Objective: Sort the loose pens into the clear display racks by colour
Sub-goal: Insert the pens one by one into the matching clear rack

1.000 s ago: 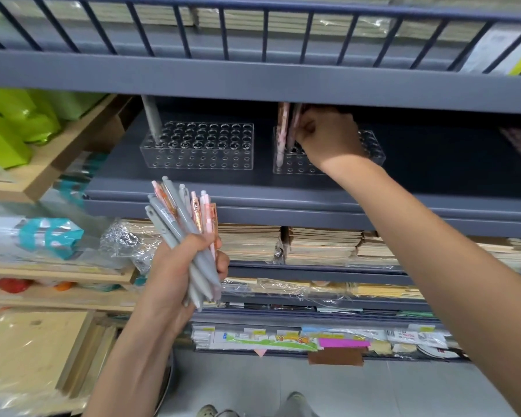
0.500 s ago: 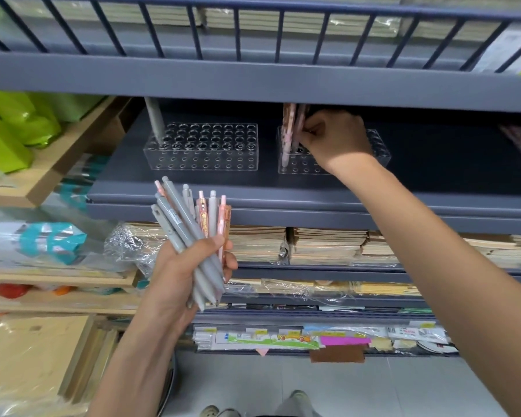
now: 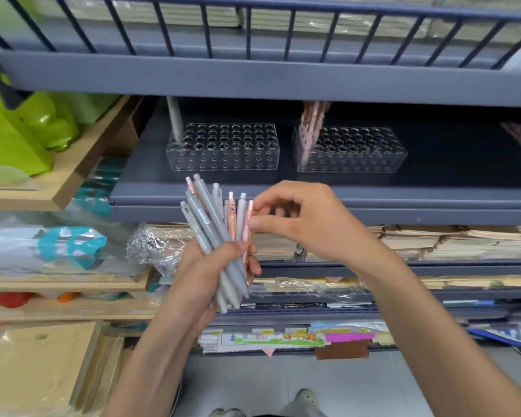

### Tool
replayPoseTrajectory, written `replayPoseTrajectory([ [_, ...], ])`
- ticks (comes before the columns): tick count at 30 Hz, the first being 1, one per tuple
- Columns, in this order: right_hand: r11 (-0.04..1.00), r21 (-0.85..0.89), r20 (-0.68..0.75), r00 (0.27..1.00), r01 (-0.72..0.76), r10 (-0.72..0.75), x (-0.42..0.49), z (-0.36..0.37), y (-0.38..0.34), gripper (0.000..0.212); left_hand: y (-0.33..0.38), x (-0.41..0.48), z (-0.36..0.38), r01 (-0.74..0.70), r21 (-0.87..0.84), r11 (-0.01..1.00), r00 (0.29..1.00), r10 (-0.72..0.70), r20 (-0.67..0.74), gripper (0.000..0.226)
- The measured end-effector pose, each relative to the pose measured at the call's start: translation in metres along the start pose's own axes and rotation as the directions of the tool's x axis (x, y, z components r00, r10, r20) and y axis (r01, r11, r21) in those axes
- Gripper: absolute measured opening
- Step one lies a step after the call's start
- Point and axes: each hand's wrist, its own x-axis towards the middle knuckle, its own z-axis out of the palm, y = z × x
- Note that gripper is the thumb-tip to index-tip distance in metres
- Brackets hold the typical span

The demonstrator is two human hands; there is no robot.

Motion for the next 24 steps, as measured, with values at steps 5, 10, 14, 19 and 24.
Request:
replayPoseTrajectory([
  [5,0.977,0.202,0.024,0.998,-0.063,0.06,-0.006,0.004,-0.002,0.016,0.002,0.0,-0.006,0.013,0.002,1.0,0.998,-0.013,0.066,0.041],
  [10,0.904,0.427,-0.105,0.993,0.0,0.05,-0.014,-0.006,-0.005,0.021,-0.002,-0.003,-0.009,0.027,0.048,0.998,0.991,-0.033,0.131,0.052],
  [14,0.879,0.476,-0.177,0.98,0.001,0.094,-0.018,-0.003,-0.005,0.024,-0.004,-0.003,-0.005,0.027,0.05,0.998,0.992,-0.033,0.123,0.039],
  [19,0.927,0.359,-0.042,0.991,-0.104,0.128,-0.024,-0.003,0.002,0.024,-0.004,-0.003,0.0,0.051,0.048,0.998,0.992,-0.056,0.116,0.038],
  [24,0.924,0.383,-0.294,0.948,0.001,0.121,-0.024,-0.03,0.005,0.02,-0.009,-0.002,0.007,0.031,0.049,0.998,0.995,-0.035,0.089,0.037],
])
